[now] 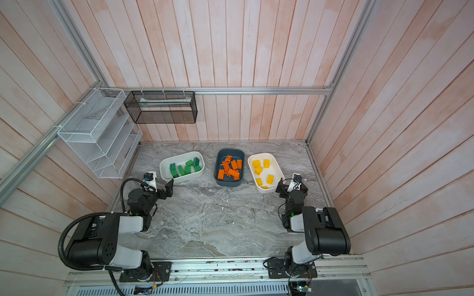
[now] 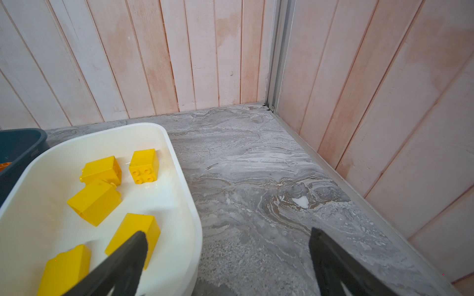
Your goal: Sort the legos into containers by color
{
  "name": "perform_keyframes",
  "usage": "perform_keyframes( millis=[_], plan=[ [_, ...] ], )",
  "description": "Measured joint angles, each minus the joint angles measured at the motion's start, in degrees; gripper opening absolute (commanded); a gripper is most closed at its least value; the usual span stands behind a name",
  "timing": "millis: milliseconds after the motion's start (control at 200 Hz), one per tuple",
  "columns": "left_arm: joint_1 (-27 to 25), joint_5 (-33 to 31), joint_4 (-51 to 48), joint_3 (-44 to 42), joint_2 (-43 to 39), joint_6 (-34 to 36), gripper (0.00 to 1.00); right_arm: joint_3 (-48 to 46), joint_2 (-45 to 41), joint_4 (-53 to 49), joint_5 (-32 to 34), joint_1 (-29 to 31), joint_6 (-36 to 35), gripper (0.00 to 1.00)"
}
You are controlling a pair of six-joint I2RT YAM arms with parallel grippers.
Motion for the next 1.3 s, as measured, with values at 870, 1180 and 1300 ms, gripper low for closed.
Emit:
perform_keyframes(
  millis=[870, 1180, 1300],
  plan=[
    [0.02, -0.44, 2.49, 0.07, 2.99, -0.02, 1.00, 0.22, 0.00, -0.09, -0.02, 0.00, 0.02, 0.98],
    [0.02, -0.44, 2.05, 0.07, 2.67, -0.02, 1.00, 0.22, 0.00, -0.09, -0.02, 0.00, 0.00, 0.98],
    [0.00, -0.44, 1.73, 0.07, 2.38, -0.02, 1.00, 0.22, 0.00, -0.09, -0.02, 0.00, 0.02, 0.98]
  ],
)
